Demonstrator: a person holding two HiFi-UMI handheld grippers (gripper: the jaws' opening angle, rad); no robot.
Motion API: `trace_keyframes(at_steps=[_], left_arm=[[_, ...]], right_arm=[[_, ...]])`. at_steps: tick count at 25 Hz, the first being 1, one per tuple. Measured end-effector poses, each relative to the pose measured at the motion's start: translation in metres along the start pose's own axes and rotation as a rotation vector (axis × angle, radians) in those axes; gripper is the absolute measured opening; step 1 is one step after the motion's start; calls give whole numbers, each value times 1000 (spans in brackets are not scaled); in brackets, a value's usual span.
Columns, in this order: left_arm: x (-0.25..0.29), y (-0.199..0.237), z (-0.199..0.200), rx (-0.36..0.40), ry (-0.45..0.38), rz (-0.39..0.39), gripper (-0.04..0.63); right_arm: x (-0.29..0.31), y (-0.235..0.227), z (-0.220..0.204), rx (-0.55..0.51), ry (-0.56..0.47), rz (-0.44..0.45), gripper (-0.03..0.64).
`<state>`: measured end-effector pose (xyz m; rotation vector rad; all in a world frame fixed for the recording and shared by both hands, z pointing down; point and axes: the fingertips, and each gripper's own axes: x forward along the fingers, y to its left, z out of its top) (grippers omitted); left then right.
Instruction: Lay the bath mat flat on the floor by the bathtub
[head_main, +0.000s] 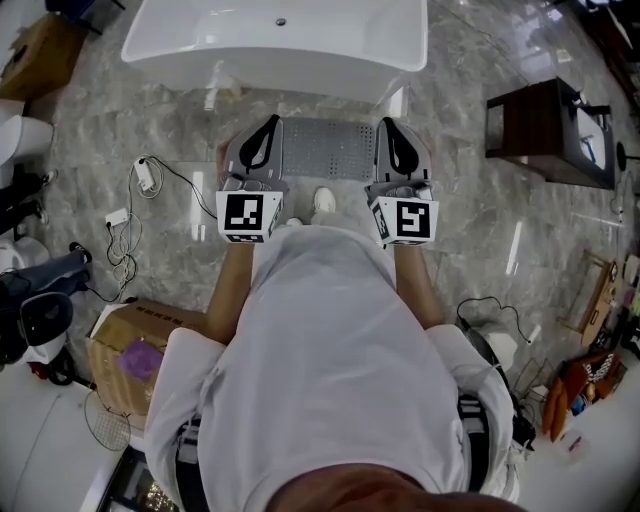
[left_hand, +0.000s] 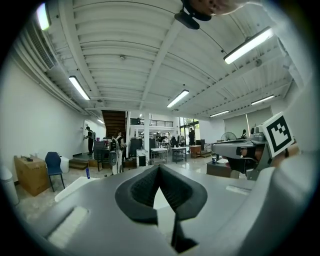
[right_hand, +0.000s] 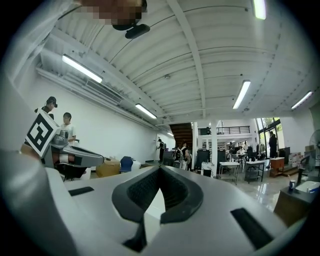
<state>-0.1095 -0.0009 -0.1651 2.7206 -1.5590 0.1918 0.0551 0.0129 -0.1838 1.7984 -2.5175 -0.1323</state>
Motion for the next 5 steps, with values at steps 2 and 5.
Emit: trace_keyframes(at_steps=[2,5], left_arm=[[-4,1,0,-9,-4,-1,-6],[-9,3,-2,-11,-2,-1,-6]], right_arm=[[-3,4,3,-3,-7,4,0],[-7,10,7,6,-17,9,0]])
